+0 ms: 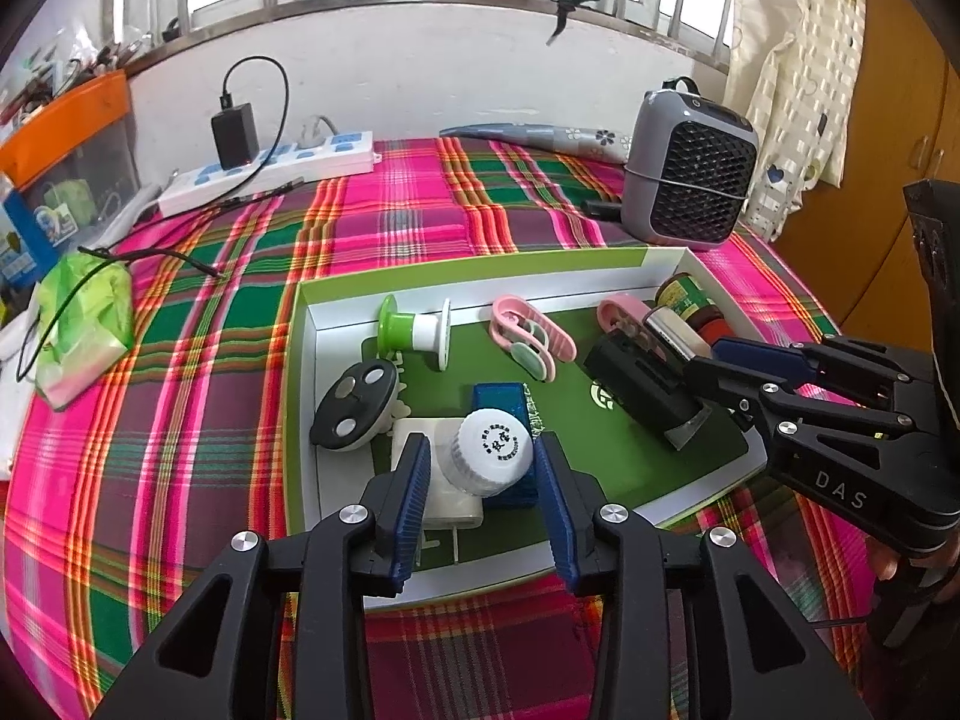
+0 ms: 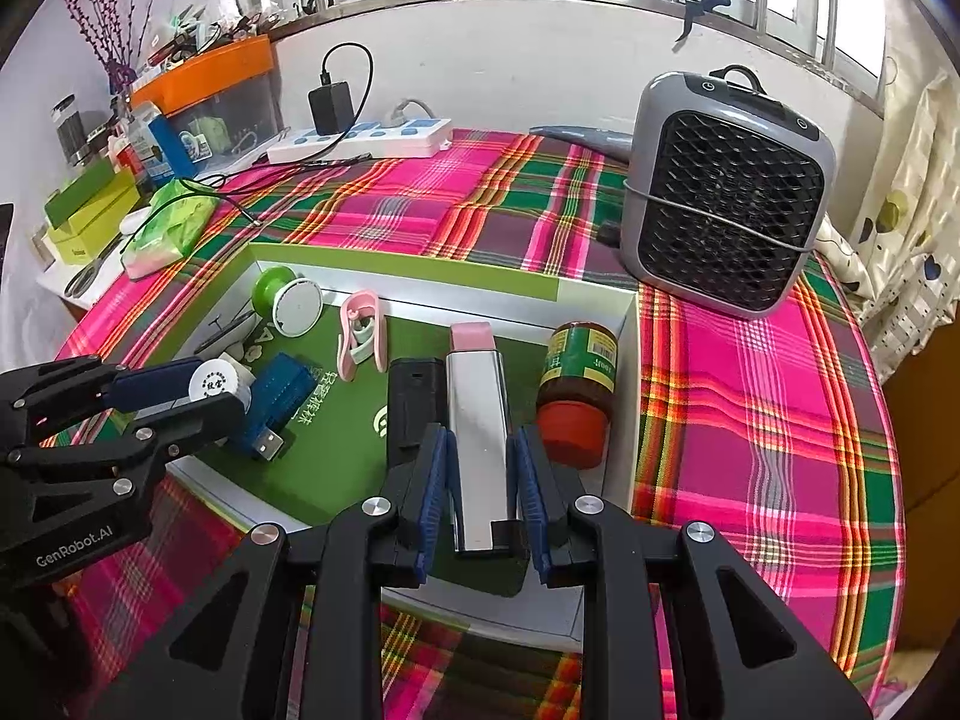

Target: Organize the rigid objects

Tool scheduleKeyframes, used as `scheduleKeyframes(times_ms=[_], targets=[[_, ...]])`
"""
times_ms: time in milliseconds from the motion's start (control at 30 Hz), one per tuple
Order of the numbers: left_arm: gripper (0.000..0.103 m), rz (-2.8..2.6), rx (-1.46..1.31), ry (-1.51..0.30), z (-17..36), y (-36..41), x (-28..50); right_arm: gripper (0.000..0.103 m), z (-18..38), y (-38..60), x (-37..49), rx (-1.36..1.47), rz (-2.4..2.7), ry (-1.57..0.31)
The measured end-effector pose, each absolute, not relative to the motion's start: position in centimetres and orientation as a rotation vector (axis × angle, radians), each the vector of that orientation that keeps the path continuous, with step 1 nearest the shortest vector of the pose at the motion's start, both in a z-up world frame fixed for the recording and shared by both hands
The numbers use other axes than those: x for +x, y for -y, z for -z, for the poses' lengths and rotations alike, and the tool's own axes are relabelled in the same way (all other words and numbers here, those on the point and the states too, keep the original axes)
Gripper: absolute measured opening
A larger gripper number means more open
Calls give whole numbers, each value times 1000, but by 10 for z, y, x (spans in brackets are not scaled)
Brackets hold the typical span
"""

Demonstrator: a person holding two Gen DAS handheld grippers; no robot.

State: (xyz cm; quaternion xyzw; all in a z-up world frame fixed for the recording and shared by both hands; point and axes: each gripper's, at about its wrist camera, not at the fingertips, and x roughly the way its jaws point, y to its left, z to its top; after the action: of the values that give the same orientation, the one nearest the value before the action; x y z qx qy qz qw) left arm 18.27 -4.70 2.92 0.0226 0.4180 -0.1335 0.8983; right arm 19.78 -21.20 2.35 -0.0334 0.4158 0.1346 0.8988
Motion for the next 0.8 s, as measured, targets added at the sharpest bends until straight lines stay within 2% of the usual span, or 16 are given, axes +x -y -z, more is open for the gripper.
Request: scheduleKeyframes(times_ms=[300,800], targets=[[39,267,40,-863,-31,47,181,34,-27,212,196,-55,-280,-848],[39,254,27,-836,-46,45,152,35,-39,206,168,-35,-273,-816]])
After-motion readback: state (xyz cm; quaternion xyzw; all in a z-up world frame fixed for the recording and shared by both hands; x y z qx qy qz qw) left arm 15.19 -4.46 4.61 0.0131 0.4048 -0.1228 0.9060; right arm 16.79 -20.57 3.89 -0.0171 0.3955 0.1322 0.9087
